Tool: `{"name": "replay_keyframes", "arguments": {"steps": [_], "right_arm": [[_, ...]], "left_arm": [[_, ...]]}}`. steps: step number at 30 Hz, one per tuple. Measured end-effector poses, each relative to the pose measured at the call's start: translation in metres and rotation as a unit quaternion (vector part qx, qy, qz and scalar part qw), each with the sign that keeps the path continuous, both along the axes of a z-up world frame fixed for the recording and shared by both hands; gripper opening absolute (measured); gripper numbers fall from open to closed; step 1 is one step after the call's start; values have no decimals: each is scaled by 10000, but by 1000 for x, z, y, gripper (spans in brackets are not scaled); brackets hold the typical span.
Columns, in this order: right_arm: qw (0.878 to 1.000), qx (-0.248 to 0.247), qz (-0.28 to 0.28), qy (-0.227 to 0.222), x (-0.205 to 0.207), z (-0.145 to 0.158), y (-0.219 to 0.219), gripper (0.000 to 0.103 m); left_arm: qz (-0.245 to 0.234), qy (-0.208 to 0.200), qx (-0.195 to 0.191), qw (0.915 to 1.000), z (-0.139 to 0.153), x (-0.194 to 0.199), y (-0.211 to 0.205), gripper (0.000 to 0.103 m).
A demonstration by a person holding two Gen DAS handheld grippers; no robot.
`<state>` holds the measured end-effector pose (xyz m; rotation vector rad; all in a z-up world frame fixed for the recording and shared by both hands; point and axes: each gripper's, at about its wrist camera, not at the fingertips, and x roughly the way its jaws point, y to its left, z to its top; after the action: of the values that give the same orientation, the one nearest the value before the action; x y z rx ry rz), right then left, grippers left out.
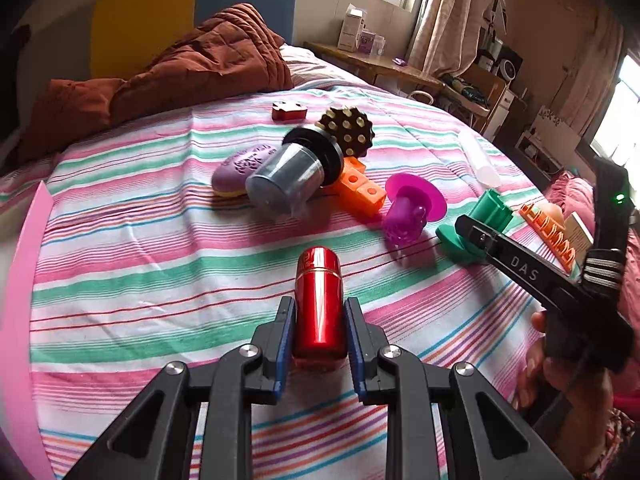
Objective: Organize rigid objects
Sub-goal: 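Carry the red bottle into the tray and release it while the right tool holds the teal cup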
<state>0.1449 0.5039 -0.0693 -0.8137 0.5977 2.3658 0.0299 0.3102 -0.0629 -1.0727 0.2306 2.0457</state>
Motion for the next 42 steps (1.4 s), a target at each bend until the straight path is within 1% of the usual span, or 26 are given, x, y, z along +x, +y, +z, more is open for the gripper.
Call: {"name": "replay_keyframes", "arguments": {"steps": [4,7,11,14,16,17,18,19,20,23,27,35,42], "right_arm": [[10000,44,-6,-54,-1,0,-1,32],[9999,76,-10,-94,-3,0,-2,32],[9998,128,-18,-155,-4,0,-3,32],[9996,171,-26,-202,-6,0,-4,32],[9995,195,-30,-229,-7,0,-5,32],[9995,209,-34,-241,-7,0,-5,32],[9994,222,-36,-256,-7,0,-5,32],[9993,236,-39,-273,-8,0,-5,32],[9993,251,-43,-290,-8,0,-6,32],[9992,260,-49,-307,-8,1,-7,31],[9994,251,-46,-237,-3,5,-9,31],[9991,210,330,-152,-2,16,-41,31],[9969,71,769,137,-12,36,-82,31]], "left_arm": [[75,30,121,9999,9,-1,-18,25],[118,21,99,9999,10,-2,-30,25],[150,-1,-162,9998,-2,-2,-40,25],[180,-105,-186,9996,-9,-6,-40,26],[176,-137,-196,9996,-7,-10,-34,33],[147,-140,-242,9995,-7,-11,-30,33],[116,-88,-394,9991,-8,-12,-25,33],[98,-7,-526,9986,-9,-12,-21,27],[76,44,-581,9983,-9,-12,-19,27],[52,-152,-435,9989,-8,-14,-26,27],[212,-414,-47,9989,2,-19,-50,26],[642,-314,468,9963,35,-29,-109,26],[1301,-262,725,9885,51,-49,-174,26]]}}
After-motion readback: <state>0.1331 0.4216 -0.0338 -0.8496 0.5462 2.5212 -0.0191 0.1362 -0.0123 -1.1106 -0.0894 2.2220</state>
